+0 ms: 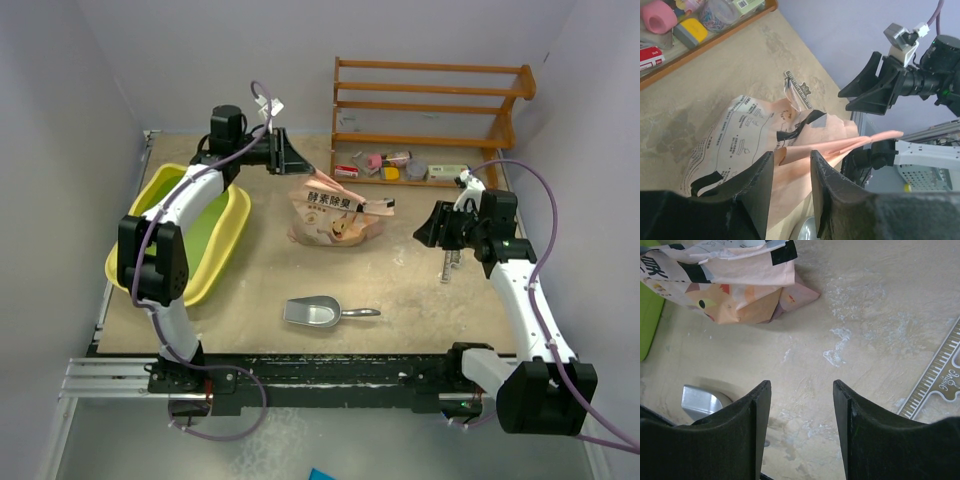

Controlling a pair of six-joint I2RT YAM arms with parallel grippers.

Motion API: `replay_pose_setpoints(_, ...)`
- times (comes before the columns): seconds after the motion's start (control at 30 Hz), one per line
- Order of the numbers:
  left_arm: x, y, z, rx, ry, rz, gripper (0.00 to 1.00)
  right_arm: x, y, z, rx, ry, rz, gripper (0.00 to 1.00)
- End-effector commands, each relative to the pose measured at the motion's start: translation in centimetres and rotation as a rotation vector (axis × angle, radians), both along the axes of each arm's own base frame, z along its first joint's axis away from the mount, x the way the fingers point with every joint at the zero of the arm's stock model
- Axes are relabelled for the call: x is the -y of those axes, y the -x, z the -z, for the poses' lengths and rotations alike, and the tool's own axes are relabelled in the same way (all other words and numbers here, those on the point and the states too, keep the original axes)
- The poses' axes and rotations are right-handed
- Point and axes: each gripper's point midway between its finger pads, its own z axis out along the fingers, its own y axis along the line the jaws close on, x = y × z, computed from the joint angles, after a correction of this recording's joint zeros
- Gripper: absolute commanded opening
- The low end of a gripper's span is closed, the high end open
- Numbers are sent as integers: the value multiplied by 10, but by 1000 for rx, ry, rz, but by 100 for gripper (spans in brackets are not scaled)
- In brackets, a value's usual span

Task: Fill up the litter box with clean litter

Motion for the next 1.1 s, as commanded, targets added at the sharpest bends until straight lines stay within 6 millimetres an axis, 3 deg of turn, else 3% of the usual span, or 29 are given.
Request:
replay_pose_setpoints(0.0,1,17,-24,162,-9,64,41,-5,-8,-26,74,-12,-27,55)
replay_pose_setpoints(0.2,-6,27,-14,278,-49,60,49,-7,-9,-24,72,-22,-36,55)
replay_pose_setpoints(0.33,-12,15,-17,370,9,-81,63,-9,-8,-21,63,-33,-46,55)
replay_pose_setpoints(0.5,-14,2,-3,323,46,-62,71,-10,-7,-19,59,-34,-52,55)
replay_pose_setpoints(0.8,-20,-36,6,305,15,-81,72,-13,-6,-19,66,-44,-74,55)
replay_pose_setpoints(1.07,-17,-47,23,282,-8,-52,71,-15,-6,-17,71,-51,-89,55)
